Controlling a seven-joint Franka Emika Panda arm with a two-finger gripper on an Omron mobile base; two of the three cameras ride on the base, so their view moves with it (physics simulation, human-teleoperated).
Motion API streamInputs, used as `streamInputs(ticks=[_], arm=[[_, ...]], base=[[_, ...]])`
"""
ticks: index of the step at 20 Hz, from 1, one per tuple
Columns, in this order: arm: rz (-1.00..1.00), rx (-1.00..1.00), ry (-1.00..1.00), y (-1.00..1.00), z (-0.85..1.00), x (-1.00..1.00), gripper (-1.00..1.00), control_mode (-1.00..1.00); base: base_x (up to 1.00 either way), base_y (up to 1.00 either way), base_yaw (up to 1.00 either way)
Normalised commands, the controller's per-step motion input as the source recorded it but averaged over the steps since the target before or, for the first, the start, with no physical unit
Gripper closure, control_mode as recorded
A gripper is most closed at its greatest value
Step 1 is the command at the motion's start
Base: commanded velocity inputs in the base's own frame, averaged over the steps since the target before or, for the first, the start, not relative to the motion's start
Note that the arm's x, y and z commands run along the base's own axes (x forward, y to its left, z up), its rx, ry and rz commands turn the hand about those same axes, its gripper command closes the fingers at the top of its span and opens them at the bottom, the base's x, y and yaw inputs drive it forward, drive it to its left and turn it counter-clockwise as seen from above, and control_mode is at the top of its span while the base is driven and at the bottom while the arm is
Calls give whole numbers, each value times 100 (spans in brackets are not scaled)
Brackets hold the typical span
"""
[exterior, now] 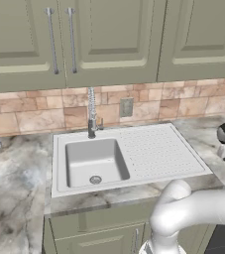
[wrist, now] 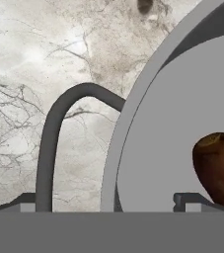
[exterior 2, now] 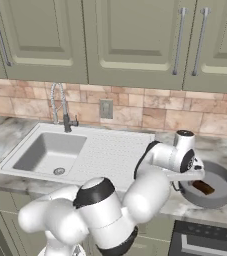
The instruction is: Dump the sweet potato from the pot into the sink. Then turn on the water and wash the sweet potato. Then turn off the water and put the sweet potato back in the pot.
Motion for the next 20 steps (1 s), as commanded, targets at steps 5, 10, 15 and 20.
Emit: streamInputs(ticks=[5, 10, 15, 20], arm=[[1, 0, 1, 24, -33, 0, 100, -100], [0, 0, 0, 23, -19, -12, 100, -100], [0, 0, 0, 8, -7, -23, 100, -100], [0, 0, -2, 6, 1, -45, 100, -100]], base=[[0, 0, 0], [0, 0, 0], [0, 0, 0], [0, 0, 0]])
